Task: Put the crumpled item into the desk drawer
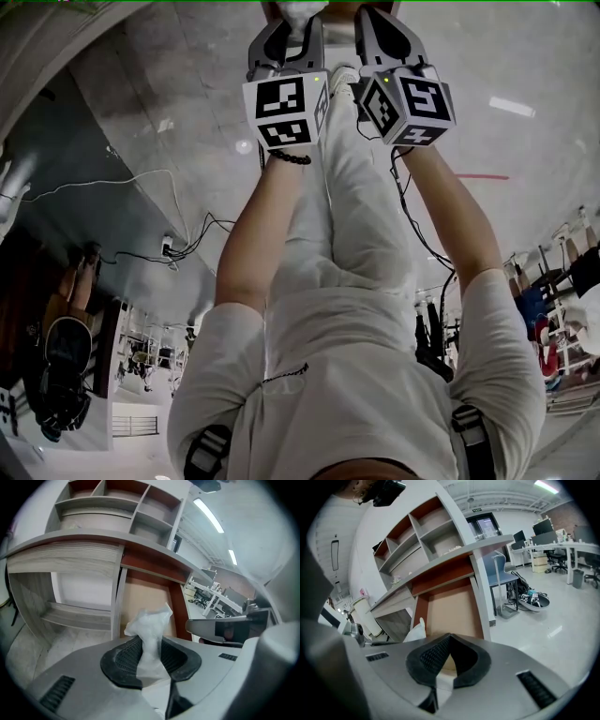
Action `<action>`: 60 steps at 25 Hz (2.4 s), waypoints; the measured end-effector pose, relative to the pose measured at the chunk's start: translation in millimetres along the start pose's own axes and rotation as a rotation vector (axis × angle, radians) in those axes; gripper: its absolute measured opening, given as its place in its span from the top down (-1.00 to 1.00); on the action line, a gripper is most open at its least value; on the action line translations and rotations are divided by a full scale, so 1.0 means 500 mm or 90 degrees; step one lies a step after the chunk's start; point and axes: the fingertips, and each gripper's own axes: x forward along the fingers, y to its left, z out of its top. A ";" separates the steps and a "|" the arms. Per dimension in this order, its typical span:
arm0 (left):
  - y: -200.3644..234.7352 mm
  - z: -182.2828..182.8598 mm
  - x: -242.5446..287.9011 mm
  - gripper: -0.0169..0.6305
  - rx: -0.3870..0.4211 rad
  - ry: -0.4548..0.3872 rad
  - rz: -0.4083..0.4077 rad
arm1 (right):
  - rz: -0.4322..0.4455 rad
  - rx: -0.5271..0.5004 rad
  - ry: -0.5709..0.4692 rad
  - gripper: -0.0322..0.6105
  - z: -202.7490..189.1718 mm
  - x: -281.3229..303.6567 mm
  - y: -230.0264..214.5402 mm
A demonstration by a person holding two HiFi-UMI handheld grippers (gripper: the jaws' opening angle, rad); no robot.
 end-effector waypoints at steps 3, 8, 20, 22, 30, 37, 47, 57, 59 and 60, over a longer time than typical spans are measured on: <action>0.001 -0.002 0.007 0.63 -0.010 0.012 0.000 | 0.001 -0.003 0.003 0.90 0.006 0.001 -0.002; 0.010 -0.010 0.014 0.62 -0.012 0.017 0.006 | -0.002 -0.004 0.009 0.90 -0.009 0.011 -0.003; 0.010 -0.015 0.024 0.59 -0.018 0.032 0.004 | -0.007 0.005 0.012 0.90 -0.015 0.010 -0.010; 0.007 -0.013 0.025 0.59 -0.018 0.031 0.003 | -0.008 0.006 0.011 0.90 -0.013 0.008 -0.013; 0.020 -0.016 0.030 0.56 -0.024 0.034 0.002 | -0.009 0.008 0.013 0.90 -0.015 0.019 -0.007; 0.012 -0.011 0.031 0.55 -0.025 0.035 -0.001 | -0.010 0.011 0.015 0.90 -0.007 0.013 -0.011; 0.011 -0.011 0.038 0.50 -0.026 0.041 -0.007 | -0.009 0.020 0.007 0.90 -0.002 0.016 -0.015; 0.000 -0.013 0.044 0.46 -0.025 0.045 -0.009 | -0.010 0.021 0.008 0.90 -0.003 0.012 -0.025; 0.003 -0.012 0.042 0.46 -0.025 0.044 -0.010 | -0.010 0.021 0.009 0.90 -0.006 0.012 -0.022; 0.005 -0.012 0.040 0.46 -0.026 0.042 -0.010 | -0.010 0.021 0.010 0.90 -0.008 0.013 -0.019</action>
